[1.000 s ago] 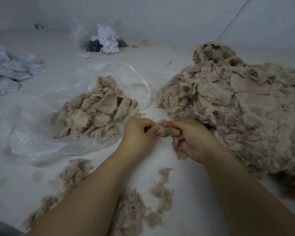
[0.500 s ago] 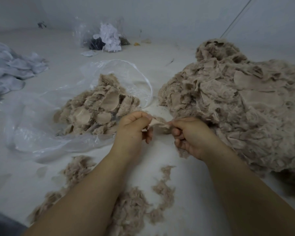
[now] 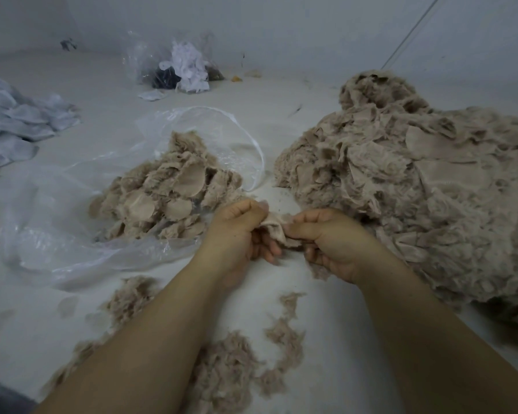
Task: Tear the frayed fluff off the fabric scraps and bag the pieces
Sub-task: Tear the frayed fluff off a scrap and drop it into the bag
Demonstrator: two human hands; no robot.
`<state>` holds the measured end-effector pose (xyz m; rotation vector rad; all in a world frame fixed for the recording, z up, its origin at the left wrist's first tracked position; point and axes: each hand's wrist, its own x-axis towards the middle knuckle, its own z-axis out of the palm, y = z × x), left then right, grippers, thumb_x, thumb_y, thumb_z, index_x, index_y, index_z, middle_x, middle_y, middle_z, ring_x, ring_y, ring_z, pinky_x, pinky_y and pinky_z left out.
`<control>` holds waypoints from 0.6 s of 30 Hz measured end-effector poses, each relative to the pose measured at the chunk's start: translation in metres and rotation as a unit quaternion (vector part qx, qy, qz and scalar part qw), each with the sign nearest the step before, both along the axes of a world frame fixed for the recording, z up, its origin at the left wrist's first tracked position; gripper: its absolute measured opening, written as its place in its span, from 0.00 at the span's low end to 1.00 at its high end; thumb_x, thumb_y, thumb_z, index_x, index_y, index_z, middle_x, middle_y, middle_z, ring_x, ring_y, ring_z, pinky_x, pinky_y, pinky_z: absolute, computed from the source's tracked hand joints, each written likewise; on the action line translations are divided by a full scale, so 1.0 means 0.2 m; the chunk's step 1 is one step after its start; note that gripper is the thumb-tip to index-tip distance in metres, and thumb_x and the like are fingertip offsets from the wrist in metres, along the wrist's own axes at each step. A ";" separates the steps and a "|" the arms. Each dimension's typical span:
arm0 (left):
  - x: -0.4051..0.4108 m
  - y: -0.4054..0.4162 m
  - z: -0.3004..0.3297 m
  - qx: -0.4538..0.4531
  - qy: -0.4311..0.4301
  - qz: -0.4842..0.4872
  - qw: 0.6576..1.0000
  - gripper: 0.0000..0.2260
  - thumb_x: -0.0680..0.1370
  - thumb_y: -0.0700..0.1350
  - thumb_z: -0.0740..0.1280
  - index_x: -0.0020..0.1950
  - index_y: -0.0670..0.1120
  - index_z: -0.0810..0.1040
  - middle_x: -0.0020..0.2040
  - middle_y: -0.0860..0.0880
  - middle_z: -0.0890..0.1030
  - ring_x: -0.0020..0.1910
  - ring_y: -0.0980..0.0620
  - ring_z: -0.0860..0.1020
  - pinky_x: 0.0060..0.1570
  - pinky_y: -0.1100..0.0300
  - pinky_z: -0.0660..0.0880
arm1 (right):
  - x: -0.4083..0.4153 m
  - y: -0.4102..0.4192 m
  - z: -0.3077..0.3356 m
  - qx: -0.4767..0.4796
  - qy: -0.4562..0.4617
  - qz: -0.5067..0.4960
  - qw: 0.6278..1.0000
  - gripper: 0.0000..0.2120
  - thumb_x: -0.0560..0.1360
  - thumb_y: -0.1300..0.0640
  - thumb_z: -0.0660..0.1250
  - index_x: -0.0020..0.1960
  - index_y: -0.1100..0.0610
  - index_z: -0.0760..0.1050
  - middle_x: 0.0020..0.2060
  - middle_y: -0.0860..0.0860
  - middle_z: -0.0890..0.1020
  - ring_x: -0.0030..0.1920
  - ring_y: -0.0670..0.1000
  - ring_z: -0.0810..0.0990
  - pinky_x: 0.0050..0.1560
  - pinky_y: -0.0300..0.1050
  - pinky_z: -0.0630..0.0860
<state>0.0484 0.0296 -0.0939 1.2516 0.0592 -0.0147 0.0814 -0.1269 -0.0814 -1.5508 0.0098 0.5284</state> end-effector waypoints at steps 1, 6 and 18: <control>0.00 0.00 0.00 -0.004 -0.006 -0.008 1.000 0.15 0.78 0.51 0.66 0.45 0.37 0.75 0.33 0.37 0.79 0.24 0.45 0.76 0.22 0.59 0.73 | 0.00 0.00 0.00 0.006 0.005 -0.002 1.000 0.08 0.73 0.61 0.73 0.36 0.56 0.78 0.27 0.49 0.80 0.24 0.42 0.70 0.22 0.33 0.66; 0.00 0.01 -0.02 0.068 -0.003 -0.011 0.998 0.15 0.71 0.49 0.75 0.43 0.40 0.75 0.32 0.39 0.80 0.23 0.47 0.76 0.20 0.62 0.71 | -0.01 0.00 0.01 -0.003 0.000 -0.002 1.000 0.06 0.74 0.57 0.72 0.40 0.58 0.78 0.30 0.51 0.80 0.27 0.44 0.71 0.25 0.35 0.67; 0.01 0.00 -0.04 0.077 0.005 0.056 0.995 0.11 0.78 0.43 0.69 0.37 0.43 0.82 0.24 0.44 0.73 0.16 0.51 0.66 0.18 0.68 0.60 | -0.01 0.00 0.00 -0.026 -0.041 0.028 0.998 0.11 0.71 0.55 0.75 0.31 0.53 0.82 0.29 0.50 0.78 0.24 0.45 0.68 0.25 0.37 0.65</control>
